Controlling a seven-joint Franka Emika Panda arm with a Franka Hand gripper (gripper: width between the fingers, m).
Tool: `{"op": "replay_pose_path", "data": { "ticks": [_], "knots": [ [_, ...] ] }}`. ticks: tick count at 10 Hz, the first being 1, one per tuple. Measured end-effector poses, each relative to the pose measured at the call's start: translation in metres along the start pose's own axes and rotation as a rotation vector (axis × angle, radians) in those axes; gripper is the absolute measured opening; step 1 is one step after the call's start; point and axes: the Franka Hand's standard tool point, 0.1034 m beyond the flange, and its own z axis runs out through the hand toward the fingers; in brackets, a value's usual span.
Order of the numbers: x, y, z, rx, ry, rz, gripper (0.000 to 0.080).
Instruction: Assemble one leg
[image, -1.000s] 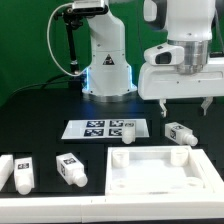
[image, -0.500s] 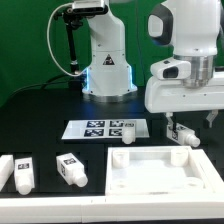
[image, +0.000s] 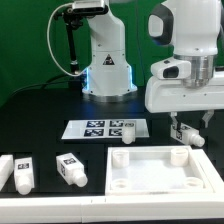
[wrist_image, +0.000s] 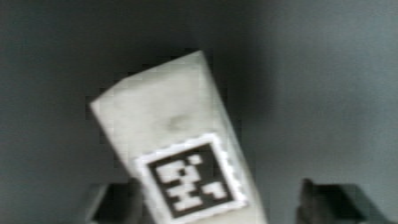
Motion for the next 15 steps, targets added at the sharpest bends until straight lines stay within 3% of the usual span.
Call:
{"op": "replay_pose_path", "data": {
  "ticks": [2,3,8,11,13,14,15],
  "knots": [
    [0.000,0.000,0.000,0.000,0.000,0.000,0.0071],
    [0.000,0.000,0.000,0.000,0.000,0.000,0.0022],
    [0.010,-0.002,-0.002,0.012,0.047,-0.002,0.0007],
    [0.016,0.009,-0.026,0.021,0.030,0.024,0.0020],
    [0.026,0.027,-0.030,0.030,0.031,0.035,0.0390],
    [0.025,0.028,-0.026,0.033,0.024,0.058,0.0390],
    [0.023,0.026,-0.017,0.030,0.019,0.059,0.0526]
  ]
}}
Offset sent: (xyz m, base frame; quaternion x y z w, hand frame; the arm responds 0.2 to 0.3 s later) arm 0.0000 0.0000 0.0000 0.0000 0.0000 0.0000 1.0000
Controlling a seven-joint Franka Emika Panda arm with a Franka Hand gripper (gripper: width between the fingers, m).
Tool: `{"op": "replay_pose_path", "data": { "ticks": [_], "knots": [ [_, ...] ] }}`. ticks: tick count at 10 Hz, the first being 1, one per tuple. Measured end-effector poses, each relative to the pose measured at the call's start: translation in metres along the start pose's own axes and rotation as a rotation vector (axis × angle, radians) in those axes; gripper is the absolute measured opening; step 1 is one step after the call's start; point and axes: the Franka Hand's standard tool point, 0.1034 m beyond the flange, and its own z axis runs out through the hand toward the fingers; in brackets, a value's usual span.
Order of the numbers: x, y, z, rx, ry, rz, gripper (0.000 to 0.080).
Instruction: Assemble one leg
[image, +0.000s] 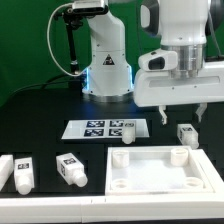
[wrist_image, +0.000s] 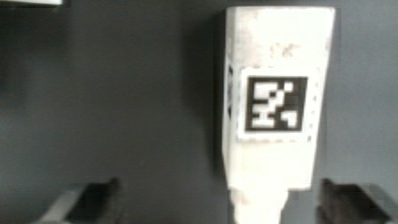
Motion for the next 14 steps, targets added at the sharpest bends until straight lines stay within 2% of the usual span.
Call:
{"op": "replay_pose_path", "data": {
  "ticks": [1,4,8,10,11,12,14],
  "knots": [
    [0.001,-0.002,0.011,0.003,-0.014,0.026,0.0622],
    [-0.009,-0.023,0.033,0.005,-0.021,0.040,0.0648],
    [-0.008,-0.022,0.035,0.005,-0.012,0.030,0.0649],
    [-0.009,-0.021,0.035,0.005,-0.012,0.030,0.0401],
    [-0.008,-0.022,0.035,0.005,-0.012,0.034,0.0401],
    [-0.008,-0.022,0.035,0.005,-0.012,0.043,0.0283],
    [-0.005,-0.019,0.032,0.011,-0.034,0.140,0.0283]
  ]
}}
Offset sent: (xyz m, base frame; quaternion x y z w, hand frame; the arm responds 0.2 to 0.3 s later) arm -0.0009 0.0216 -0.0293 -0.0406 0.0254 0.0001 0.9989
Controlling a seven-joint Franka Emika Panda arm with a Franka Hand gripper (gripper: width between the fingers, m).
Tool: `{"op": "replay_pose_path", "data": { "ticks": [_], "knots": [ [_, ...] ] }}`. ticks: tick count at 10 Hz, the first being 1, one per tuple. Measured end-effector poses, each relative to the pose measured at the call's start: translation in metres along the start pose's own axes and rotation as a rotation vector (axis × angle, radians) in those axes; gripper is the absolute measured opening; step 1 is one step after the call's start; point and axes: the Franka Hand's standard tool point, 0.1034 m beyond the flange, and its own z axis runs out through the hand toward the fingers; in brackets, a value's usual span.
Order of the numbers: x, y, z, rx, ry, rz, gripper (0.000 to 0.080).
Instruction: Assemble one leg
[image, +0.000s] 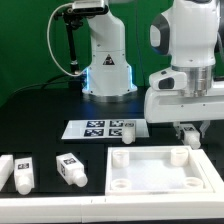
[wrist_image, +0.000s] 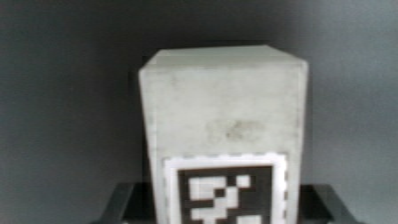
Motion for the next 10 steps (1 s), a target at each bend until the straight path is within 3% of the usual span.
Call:
{"op": "replay_pose_path", "data": {
  "ticks": [3,7,9,10],
  "knots": [
    [0.006,0.003,-0.005,0.041,-0.001,0.421,0.0283],
    [0.003,0.001,-0.005,0.044,-0.009,0.638,0.0284],
    [-0.004,0.020,-0.014,0.017,-0.061,0.984,0.0284],
    [-0.005,0.020,-0.017,0.005,-0.072,1.139,0.0284]
  ]
}}
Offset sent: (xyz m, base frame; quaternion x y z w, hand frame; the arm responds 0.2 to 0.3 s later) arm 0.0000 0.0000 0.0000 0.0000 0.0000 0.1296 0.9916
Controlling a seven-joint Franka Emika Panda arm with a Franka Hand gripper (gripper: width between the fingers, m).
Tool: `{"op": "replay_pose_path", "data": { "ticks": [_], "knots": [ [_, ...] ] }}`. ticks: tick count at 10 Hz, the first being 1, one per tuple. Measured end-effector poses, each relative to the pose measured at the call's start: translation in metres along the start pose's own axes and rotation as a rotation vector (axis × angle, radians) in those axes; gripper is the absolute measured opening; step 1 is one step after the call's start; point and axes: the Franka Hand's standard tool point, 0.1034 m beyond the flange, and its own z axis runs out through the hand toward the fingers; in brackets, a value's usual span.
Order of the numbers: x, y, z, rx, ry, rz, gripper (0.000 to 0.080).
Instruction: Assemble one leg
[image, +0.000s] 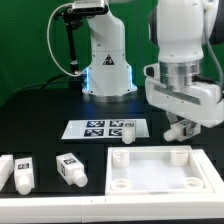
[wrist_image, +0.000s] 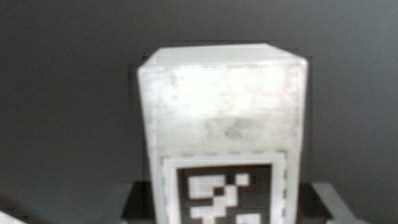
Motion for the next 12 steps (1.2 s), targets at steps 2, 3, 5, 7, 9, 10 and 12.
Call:
{"op": "replay_pose_path", "data": {
  "ticks": [2,3,5,7,9,10,12],
  "knots": [
    [-0.007,0.003,0.005,0.053,0.019,0.178,0.0284],
    [-0.010,0.006,0.007,0.042,0.010,0.207,0.0284],
    [-0.011,0.006,0.007,0.045,0.001,0.291,0.0284],
    [-0.006,0.017,0.005,-0.027,-0.030,0.517,0.0284],
    [0.003,0.024,0.007,-0.030,-0.020,0.880,0.0284],
    [-0.008,0.029,0.011,-0.021,-0.013,0.878,0.0284],
    [-0.021,0.029,0.012,-0.015,-0.022,0.856,0.0284]
  ]
}}
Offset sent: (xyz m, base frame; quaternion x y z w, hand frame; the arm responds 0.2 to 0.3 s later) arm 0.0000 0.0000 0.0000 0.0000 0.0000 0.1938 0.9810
